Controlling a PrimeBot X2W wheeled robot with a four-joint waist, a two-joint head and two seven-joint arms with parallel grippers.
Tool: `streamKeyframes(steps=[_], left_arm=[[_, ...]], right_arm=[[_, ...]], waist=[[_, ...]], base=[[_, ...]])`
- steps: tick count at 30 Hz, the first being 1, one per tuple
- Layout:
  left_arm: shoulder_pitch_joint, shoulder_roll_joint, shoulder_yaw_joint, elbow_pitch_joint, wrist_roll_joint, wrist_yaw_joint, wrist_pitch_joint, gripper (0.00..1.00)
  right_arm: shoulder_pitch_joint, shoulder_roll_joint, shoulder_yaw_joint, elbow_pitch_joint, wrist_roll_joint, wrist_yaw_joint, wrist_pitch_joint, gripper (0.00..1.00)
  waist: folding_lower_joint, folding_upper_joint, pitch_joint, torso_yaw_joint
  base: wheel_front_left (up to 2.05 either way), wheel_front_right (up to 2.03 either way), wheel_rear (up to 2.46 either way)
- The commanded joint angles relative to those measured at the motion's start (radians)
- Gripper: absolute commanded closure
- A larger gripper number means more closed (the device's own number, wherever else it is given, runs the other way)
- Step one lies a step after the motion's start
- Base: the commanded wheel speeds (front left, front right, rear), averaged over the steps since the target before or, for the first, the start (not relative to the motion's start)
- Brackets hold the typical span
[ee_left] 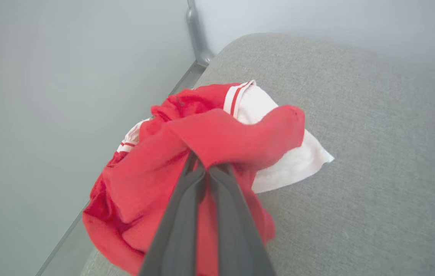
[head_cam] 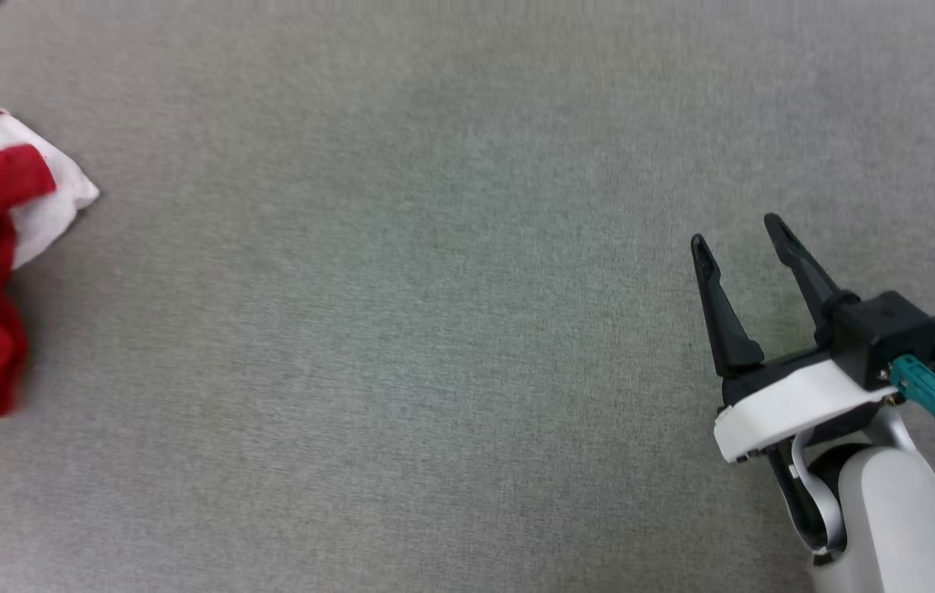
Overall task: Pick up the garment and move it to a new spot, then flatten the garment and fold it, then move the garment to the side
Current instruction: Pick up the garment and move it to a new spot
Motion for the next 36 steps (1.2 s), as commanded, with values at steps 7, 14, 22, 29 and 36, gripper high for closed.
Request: streamKeyframes(steps=[7, 14, 22, 29, 36], left_arm=[[-0.026, -0.026, -0.039, -0.090, 0.075, 0.021, -0.221, 1.00], [0.029, -0.085, -0.073, -0.196, 0.093, 0.045, -0.296, 1.00], [0.179, -0.192, -0.118, -0.416, 0.085, 0.102, -0.273, 1.00], [0.265, -0.292, -0.182, -0.592, 0.072, 0.138, -0.231, 1.00], [0.308, -0.424, -0.348, -0.697, 0.081, 0.106, -0.179, 1.00]], right_arm=[[0.074, 0.002, -0.033, -0.003, 0.033, 0.000, 0.001, 0.00], [0.159, 0.002, -0.071, -0.019, 0.062, 0.000, 0.012, 0.00], [0.249, 0.002, -0.105, -0.056, 0.077, 0.000, 0.042, 0.00], [0.269, 0.002, -0.106, -0.094, 0.084, 0.000, 0.071, 0.00], [0.271, 0.002, -0.104, -0.110, 0.099, 0.000, 0.079, 0.00]], waist=[[-0.0001, 0.0000, -0.189, 0.031], [-0.0001, 0.0000, -0.314, -0.002], [-0.0001, 0.0000, -0.402, -0.098], [-0.0001, 0.0000, -0.398, -0.205], [-0.0001, 0.0000, -0.357, -0.335]], base=[[0.00, 0.00, 0.00], [0.00, 0.00, 0.00], [0.00, 0.00, 0.00], [0.00, 0.00, 0.00], [0.00, 0.00, 0.00]])
